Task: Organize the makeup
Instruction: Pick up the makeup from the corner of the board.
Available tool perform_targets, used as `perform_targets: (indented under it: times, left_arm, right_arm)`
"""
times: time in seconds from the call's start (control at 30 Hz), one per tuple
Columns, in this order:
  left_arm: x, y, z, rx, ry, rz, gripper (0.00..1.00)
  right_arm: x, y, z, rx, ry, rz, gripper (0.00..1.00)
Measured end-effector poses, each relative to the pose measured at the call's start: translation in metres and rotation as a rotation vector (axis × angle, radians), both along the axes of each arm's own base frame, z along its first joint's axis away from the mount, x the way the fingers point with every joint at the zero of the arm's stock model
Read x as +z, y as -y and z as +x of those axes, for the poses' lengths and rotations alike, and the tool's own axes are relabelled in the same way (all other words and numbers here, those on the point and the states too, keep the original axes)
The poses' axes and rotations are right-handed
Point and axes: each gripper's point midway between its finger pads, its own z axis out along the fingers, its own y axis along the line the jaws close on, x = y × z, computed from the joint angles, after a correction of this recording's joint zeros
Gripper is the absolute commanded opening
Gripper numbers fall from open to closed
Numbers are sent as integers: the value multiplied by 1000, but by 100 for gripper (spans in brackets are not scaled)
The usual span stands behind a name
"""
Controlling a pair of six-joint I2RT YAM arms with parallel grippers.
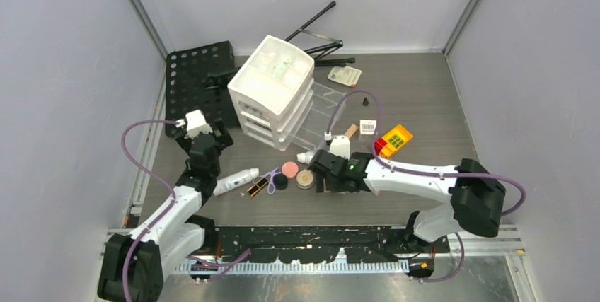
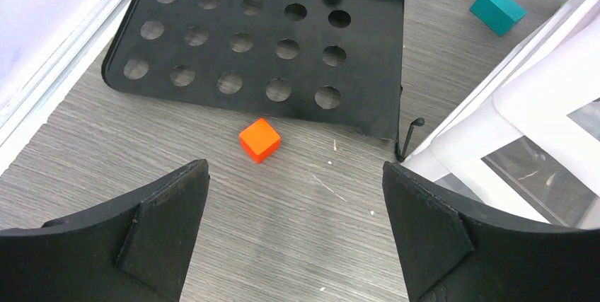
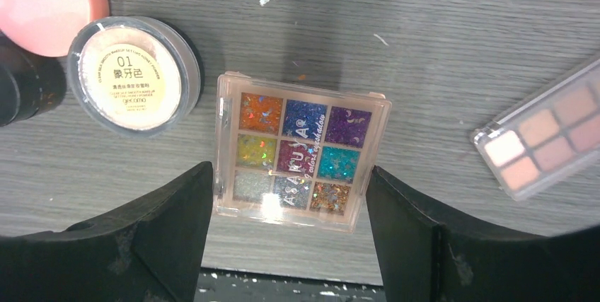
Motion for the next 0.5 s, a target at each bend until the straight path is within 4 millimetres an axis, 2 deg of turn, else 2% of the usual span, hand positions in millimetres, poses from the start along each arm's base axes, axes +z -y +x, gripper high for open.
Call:
perform_targets:
  times: [0.27,0.37,0.5]
  left_arm:
    - [-2,2,1,-11,-8,-1,93]
    - [-3,2,1,-14,-9,-2,93]
    - [-3,3,1,-14,-9,-2,93]
  right_arm:
    - [41,27,-2,-12,62,0,67]
    - [72,29,8,-11,105,14,67]
    - [125,21,37,-12,184,73,67]
